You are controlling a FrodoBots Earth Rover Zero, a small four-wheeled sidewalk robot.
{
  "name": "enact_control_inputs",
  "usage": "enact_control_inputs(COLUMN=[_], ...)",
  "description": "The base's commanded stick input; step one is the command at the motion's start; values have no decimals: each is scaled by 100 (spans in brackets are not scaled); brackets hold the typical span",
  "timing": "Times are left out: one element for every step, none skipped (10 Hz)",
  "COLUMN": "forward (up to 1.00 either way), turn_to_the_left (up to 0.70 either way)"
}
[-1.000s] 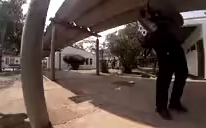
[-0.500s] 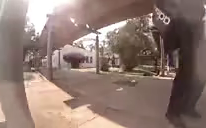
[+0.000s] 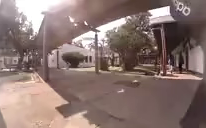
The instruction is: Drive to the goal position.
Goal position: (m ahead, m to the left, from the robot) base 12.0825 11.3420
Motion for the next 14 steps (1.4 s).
enact_control_inputs(forward=[50, 50, 50, 50, 50, 50, 50, 50, 50, 50, 50, 50, 50, 50], turn_to_the_left=[0, 0, 0, 0, 0, 0, 0, 0, 0, 0, 0, 0, 0, 0])
